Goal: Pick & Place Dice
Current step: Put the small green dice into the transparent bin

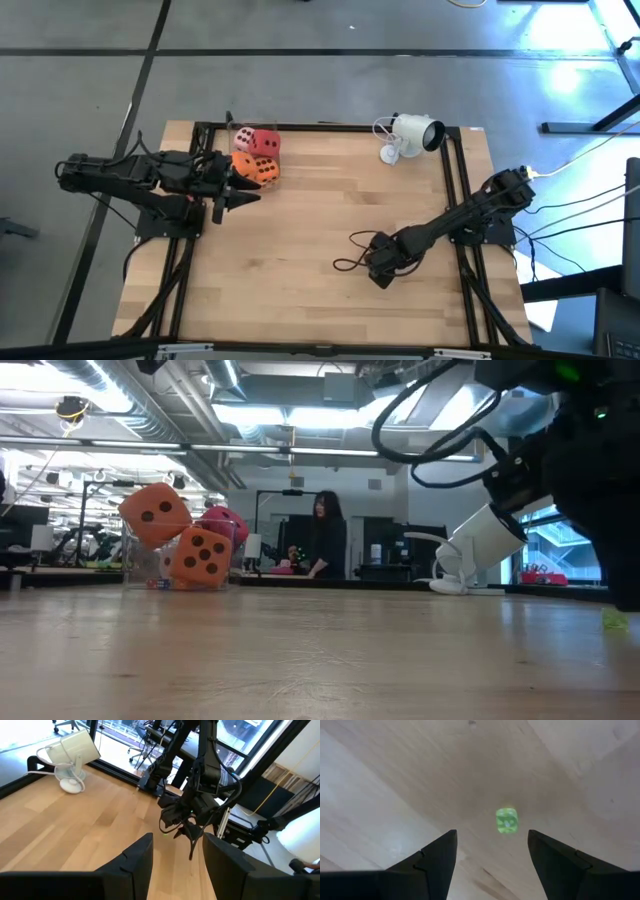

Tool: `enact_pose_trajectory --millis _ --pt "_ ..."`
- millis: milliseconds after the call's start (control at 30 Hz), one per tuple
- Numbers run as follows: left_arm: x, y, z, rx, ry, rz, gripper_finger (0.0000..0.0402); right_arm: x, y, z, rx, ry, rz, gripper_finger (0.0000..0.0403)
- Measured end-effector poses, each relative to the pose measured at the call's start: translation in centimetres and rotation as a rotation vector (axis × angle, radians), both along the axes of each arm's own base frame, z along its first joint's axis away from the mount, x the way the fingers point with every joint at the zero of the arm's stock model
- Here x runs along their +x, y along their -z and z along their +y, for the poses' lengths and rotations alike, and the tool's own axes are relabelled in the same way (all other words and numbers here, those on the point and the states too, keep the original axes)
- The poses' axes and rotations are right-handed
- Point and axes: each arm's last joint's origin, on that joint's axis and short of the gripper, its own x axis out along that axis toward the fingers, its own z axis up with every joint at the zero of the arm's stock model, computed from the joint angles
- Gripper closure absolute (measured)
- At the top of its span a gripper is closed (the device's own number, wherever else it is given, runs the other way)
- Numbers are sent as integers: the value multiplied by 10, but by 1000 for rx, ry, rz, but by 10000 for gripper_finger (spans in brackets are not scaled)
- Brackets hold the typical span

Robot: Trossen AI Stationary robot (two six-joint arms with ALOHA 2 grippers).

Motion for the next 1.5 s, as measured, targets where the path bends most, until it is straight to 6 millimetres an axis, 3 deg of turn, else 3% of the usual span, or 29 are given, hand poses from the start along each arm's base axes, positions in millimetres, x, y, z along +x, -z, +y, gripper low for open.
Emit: enact_pose_trajectory --millis 433,1000,1333,1500 --pt "0 0 0 -9 -2 -1 238 8 14 -3 -4 -17 15 165" --pt "0 0 0 -12 -2 -1 238 8 15 -3 -10 -65 9 265" --pt "0 0 0 -12 -2 -1 238 10 15 -6 -6 -58 7 353" --pt "0 0 0 -12 -2 -1 238 11 15 -8 0 -48 10 354"
